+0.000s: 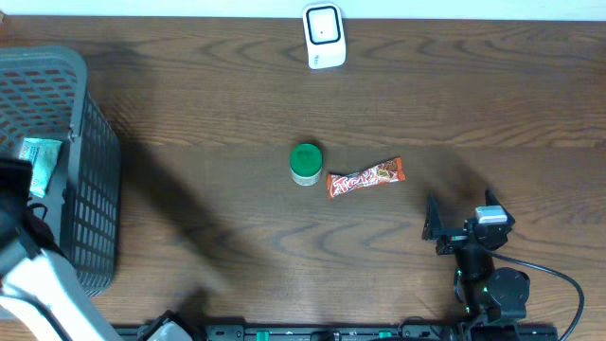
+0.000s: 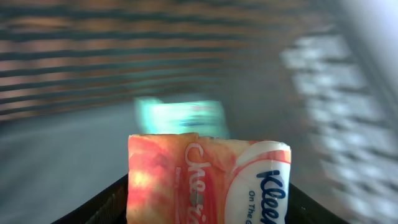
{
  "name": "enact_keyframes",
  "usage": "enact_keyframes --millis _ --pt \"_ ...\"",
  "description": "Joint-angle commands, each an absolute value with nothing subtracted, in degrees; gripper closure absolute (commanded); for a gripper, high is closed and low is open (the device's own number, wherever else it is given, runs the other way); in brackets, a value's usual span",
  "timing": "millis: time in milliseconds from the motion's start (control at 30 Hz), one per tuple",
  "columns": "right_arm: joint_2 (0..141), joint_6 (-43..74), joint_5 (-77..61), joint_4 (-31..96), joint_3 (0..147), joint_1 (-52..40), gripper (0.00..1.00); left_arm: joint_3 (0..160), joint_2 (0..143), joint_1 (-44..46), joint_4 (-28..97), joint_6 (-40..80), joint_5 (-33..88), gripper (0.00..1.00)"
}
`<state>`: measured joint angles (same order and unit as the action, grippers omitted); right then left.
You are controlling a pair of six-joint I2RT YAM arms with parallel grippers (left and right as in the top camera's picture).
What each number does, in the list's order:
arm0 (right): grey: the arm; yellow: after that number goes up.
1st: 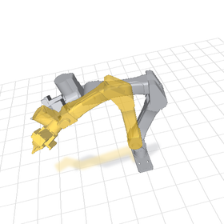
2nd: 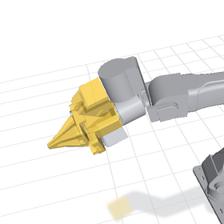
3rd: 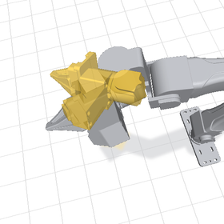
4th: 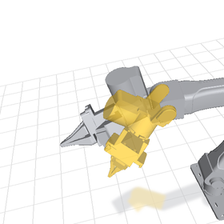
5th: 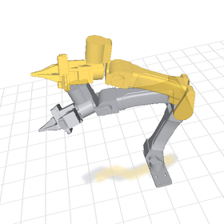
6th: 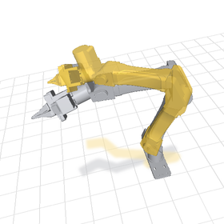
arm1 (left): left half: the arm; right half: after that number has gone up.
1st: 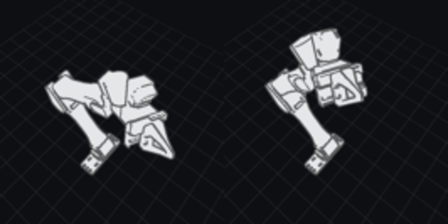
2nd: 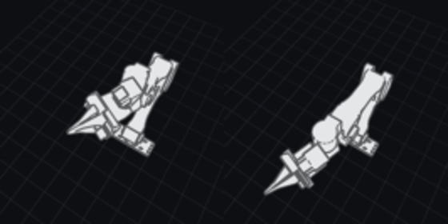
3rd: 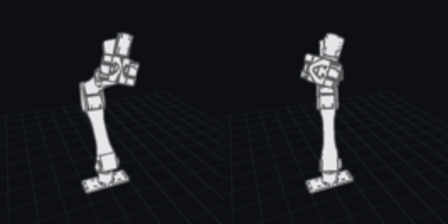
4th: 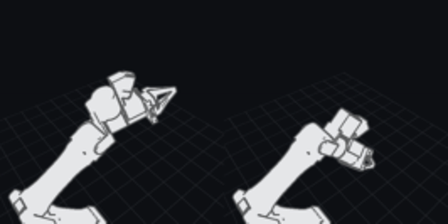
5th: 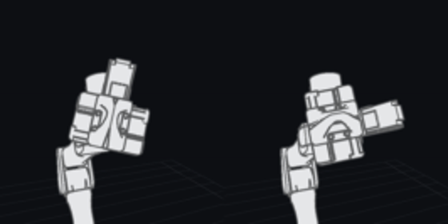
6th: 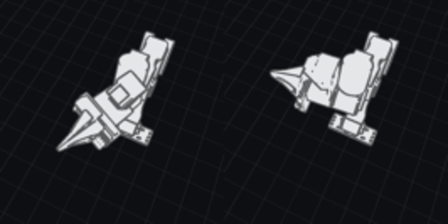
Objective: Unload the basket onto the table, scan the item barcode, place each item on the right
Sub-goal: 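Reach left gripper into basket and grasp the small orange box, then place orange box left of the jar with left gripper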
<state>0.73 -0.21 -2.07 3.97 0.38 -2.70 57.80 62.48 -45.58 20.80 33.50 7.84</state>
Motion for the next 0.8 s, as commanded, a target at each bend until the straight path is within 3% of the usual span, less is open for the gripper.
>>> enact_keyframes --millis 0,100,267,433,567,767 --pt "0.5 0.6 -2.0 4.1 0.3 -3.6 0.01 58.4 54.7 -42.2 19.5 34.3 31.2 0.35" --pt "0.5 0.6 -2.0 4.1 0.3 -3.6 0.01 58.3 49.0 -33.9 19.8 33.3 37.2 0.36" --pt "0.5 0.6 -2.0 4.1 0.3 -3.6 0.01 58.3 46.8 -13.2 21.4 24.7 36.3 0.35" --pt "0.5 0.6 -2.0 4.1 0.3 -3.6 0.01 58.3 51.9 9.0 28.2 12.4 20.4 0.35" --pt "0.5 0.6 -2.0 4.1 0.3 -3.6 0.01 58.3 60.2 21.6 33.6 3.2 5.9 0.35" --pt "0.5 0.6 -2.0 4.1 0.3 -3.6 0.01 58.3 75.4 30.2 35.5 1.1 -2.2 0.35"
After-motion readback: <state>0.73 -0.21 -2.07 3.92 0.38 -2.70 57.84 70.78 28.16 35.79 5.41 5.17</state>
